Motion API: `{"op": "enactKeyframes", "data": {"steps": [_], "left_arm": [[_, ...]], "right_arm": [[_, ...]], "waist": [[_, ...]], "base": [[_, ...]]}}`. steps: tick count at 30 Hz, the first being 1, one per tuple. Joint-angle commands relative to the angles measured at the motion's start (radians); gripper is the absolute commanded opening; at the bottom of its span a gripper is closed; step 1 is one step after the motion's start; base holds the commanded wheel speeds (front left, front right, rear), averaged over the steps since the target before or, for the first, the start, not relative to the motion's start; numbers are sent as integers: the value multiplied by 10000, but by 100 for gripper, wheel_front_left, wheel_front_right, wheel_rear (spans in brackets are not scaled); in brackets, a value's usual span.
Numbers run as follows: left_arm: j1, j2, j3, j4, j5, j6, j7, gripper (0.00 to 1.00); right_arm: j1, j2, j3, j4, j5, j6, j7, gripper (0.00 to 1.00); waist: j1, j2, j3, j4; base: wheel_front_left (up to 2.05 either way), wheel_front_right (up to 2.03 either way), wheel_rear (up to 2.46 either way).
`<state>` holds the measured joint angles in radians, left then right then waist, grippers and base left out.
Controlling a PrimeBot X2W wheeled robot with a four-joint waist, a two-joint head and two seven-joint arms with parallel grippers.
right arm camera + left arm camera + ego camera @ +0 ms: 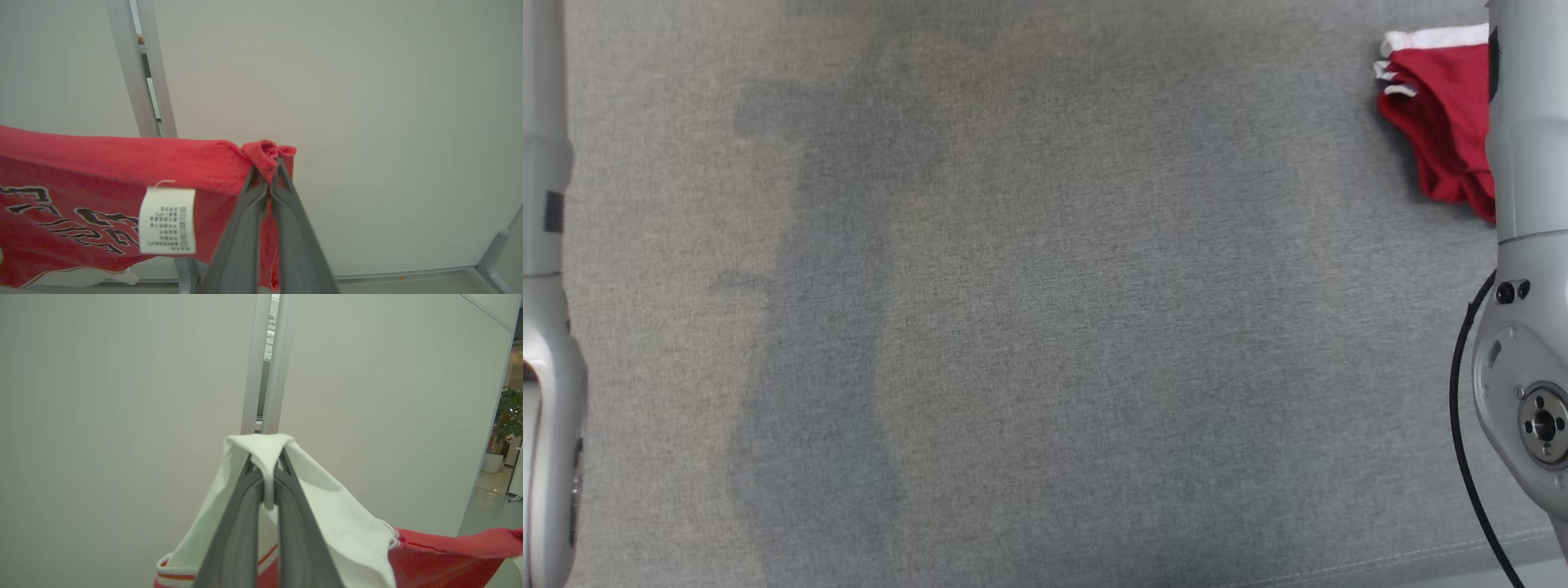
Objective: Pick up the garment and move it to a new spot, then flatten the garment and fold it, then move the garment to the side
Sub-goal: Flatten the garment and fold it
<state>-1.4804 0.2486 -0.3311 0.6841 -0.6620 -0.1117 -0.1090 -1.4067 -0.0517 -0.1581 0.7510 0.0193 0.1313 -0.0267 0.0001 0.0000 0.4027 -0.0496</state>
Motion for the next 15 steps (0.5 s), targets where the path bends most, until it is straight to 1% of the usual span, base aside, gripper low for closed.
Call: {"op": "enactKeyframes", "data": {"steps": [1,4,7,11,15], "left_arm": [[84,-149,-111,267,-133,-96,-228,0],[556,-247,-353,702,-424,-185,-676,0],[1070,-314,-860,523,-817,-201,-939,0],[2042,84,-1518,-184,-1704,-208,-1202,0],[3042,489,-1783,-1119,-2588,-210,-1421,0]], "right_arm": [[88,-12,-135,455,-159,-13,-265,0],[359,-10,-257,1363,-345,-13,-818,0],[569,-10,39,2118,-124,-13,-1321,0],[912,-10,786,2817,424,-13,-1880,0],[1288,-24,1606,2890,1212,-13,-2183,0]], "waist": [[-1,0,1018,670],[-1,0,1359,789],[-1,0,1552,796],[-1,0,1596,717],[-1,0,1480,590]], "base": [[0,0,0],[0,0,0],[0,0,0],[0,0,0],[0,0,0]]}}
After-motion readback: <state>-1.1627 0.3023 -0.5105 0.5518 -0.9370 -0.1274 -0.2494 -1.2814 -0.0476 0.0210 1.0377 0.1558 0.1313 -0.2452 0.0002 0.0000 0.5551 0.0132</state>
